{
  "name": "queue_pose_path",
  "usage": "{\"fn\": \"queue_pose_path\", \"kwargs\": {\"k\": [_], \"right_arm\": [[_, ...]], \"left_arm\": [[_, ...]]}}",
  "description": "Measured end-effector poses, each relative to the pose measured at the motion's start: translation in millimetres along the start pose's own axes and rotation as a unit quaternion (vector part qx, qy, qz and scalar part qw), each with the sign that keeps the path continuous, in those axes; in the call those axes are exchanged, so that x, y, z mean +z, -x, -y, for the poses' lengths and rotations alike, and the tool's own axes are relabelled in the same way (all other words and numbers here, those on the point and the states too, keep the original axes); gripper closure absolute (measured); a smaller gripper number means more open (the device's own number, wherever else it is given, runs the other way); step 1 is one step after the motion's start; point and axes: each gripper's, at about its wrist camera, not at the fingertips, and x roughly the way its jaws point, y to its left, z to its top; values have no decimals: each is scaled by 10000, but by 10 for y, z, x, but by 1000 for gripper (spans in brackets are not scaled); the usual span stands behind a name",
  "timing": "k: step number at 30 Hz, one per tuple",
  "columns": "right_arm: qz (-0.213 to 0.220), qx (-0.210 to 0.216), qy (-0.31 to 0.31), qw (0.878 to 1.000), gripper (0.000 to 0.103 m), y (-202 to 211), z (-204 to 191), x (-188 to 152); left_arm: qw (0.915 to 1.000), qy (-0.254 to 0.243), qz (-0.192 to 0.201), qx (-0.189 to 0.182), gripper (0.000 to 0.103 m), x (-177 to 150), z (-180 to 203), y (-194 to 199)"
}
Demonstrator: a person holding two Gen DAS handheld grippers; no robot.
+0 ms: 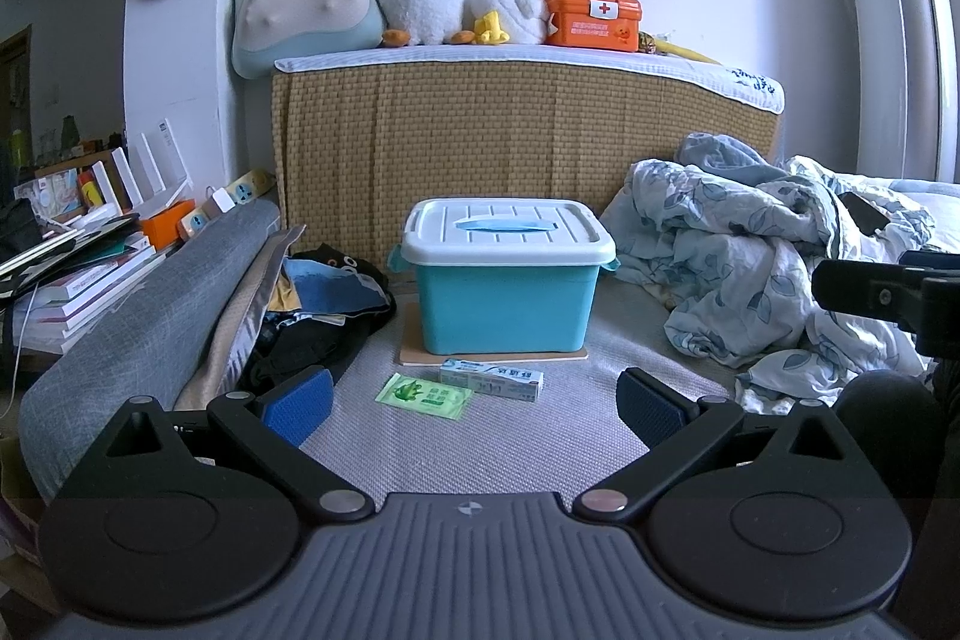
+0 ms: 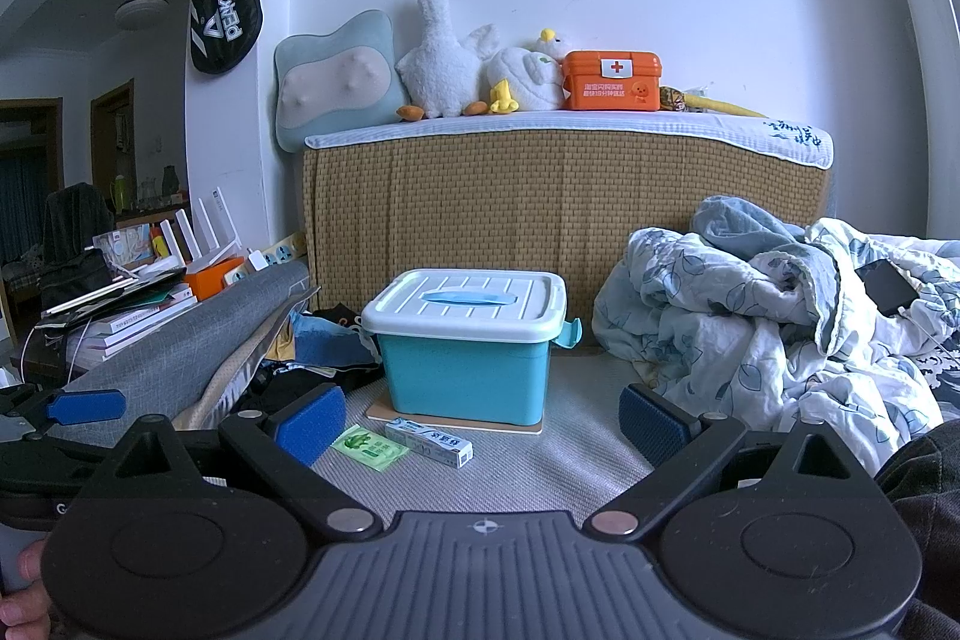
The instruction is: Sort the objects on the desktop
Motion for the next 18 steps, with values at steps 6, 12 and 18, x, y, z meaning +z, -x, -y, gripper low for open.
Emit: {"fn": "queue_pose_path", "kwargs": {"k": [6,12,18], "right_arm": [[-5,-4,-1,10000,3,-2,-7,6],[-3,-3,3,10000,3,-3,-5,1],[-7,-1,5,10000,3,-4,-5,-1]], "left_arm": [[10000,5,-5,10,0,11,11,-6],[10000,6,-8,10,0,8,7,-12],[10000,-17,2,0,0,0,15,-9]]}}
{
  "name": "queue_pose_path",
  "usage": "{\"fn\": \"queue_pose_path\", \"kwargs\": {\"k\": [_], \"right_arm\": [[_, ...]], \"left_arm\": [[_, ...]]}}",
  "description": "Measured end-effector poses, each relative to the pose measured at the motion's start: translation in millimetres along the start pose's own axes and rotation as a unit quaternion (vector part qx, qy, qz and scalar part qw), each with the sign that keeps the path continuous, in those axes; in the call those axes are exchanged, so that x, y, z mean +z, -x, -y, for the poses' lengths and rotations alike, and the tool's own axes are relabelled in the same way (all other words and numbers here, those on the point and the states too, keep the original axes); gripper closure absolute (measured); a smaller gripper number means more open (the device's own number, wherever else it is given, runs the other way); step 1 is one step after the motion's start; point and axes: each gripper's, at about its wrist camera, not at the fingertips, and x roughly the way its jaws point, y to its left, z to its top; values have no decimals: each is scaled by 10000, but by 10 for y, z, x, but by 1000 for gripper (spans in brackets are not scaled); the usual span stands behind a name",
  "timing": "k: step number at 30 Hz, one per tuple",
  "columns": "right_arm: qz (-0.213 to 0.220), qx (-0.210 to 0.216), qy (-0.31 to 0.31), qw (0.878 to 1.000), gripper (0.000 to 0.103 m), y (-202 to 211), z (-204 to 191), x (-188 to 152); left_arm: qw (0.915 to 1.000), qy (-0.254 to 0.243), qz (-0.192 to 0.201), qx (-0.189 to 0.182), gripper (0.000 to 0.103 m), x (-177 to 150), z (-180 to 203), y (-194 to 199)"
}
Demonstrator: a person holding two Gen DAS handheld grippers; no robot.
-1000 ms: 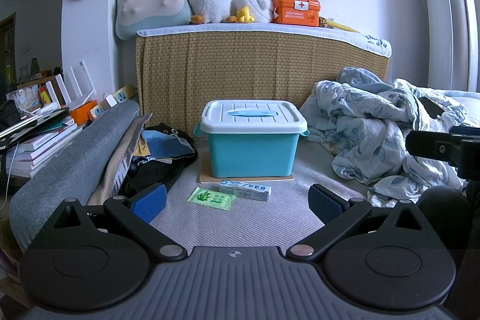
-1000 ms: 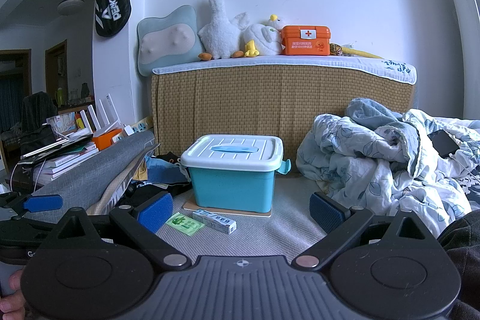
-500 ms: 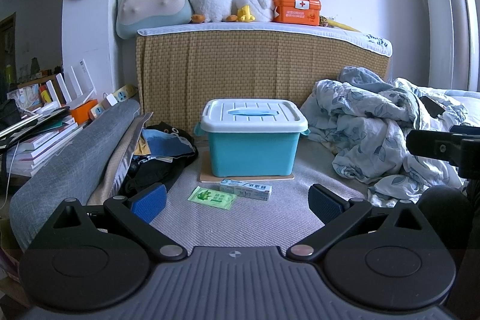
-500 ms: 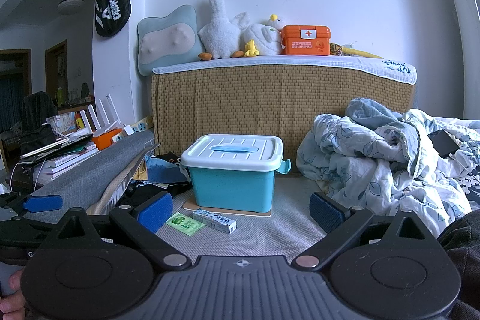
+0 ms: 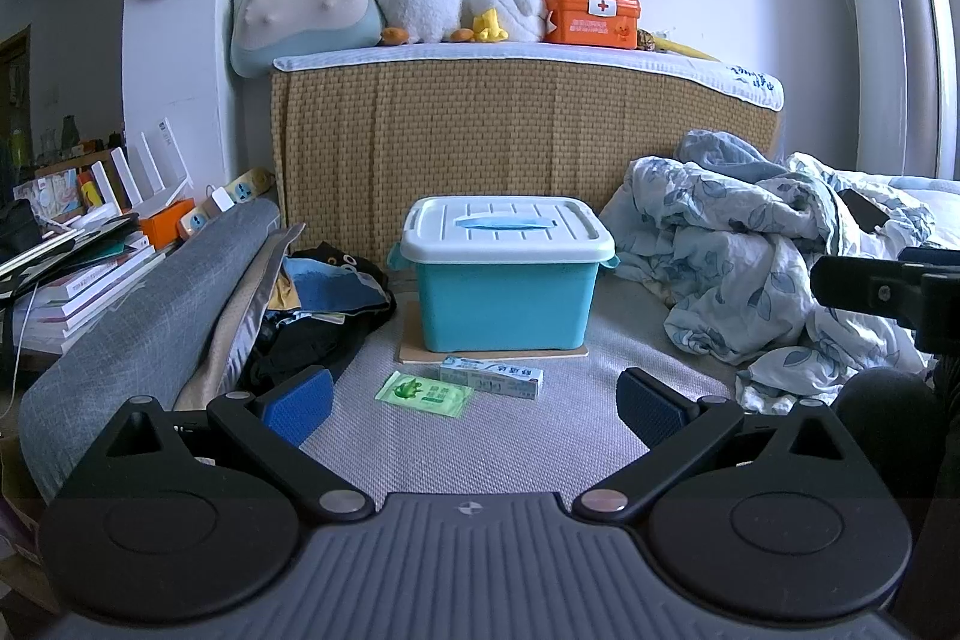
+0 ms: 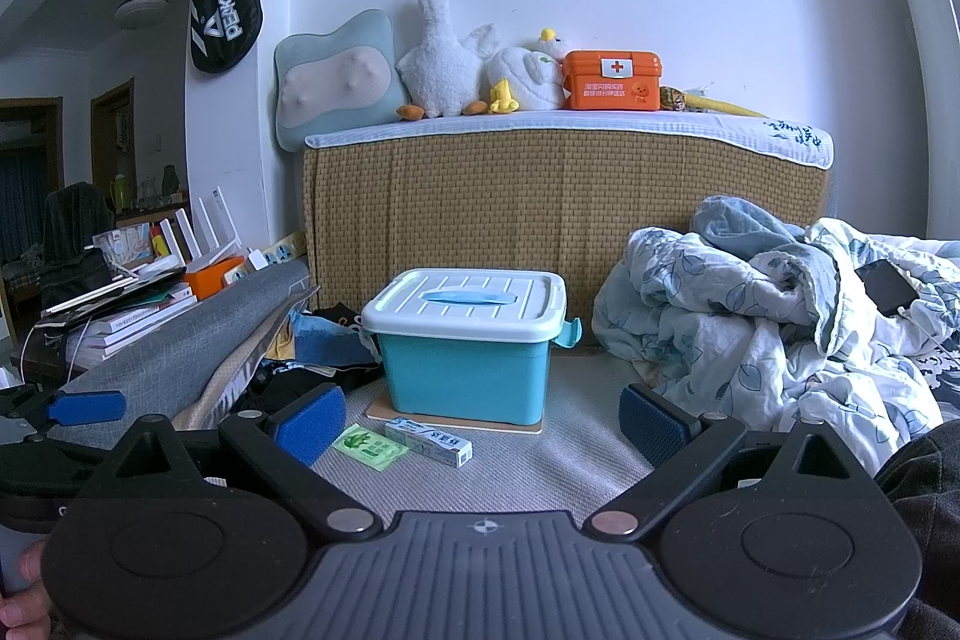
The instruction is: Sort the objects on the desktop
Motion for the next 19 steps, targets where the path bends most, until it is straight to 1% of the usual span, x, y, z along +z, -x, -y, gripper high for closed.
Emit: {"fn": "queue_pose_path", "kwargs": {"k": [19], "right_arm": [[-37,-1,33,10000,3,-8,-28,1]], "left_arm": [[10000,4,-28,-9,0,-11,0,-10]]}}
